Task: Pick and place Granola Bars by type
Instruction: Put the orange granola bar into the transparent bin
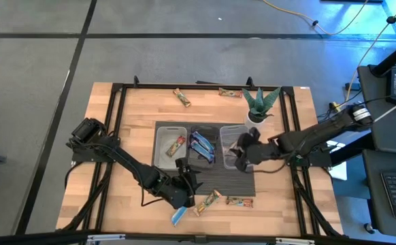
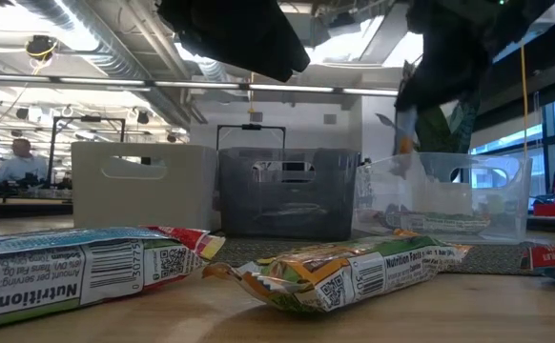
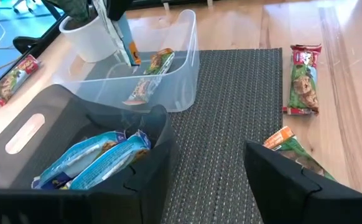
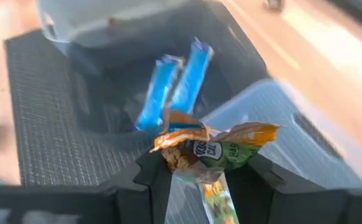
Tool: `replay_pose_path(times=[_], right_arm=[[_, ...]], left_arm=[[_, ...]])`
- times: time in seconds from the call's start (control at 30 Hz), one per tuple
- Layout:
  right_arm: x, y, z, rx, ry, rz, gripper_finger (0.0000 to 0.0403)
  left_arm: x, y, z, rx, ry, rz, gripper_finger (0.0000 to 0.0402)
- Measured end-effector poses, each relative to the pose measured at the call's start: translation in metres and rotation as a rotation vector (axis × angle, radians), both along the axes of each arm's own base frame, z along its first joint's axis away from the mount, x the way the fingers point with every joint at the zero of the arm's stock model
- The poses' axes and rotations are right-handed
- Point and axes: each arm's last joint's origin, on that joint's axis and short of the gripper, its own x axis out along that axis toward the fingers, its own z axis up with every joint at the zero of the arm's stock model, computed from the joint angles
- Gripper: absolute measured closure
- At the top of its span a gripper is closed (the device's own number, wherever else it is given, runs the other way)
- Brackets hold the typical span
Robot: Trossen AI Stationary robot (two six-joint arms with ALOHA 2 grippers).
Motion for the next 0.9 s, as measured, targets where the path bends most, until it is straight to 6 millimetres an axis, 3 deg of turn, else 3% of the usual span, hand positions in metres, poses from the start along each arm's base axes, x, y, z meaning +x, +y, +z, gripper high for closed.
replay_pose_path(times=[0.23, 0.6, 0.9], right_arm=[[-0.001, -0.015, -0.01, 0.209, 0.107, -0.094, 0.0263], [0.009, -0.024, -0.037, 0.169, 0.255, -0.142, 0.0263], [0.01, -0.023, -0.04, 0.172, 0.263, -0.148, 0.0263]], left_arm=[[0.0, 0.0, 0.0, 0.0, 0.0, 0.0, 0.0208], [0.0, 0.0, 0.0, 0.002, 0.004, 0.0, 0.0208], [0.0, 0.0, 0.0, 0.002, 0.004, 0.0, 0.0208]])
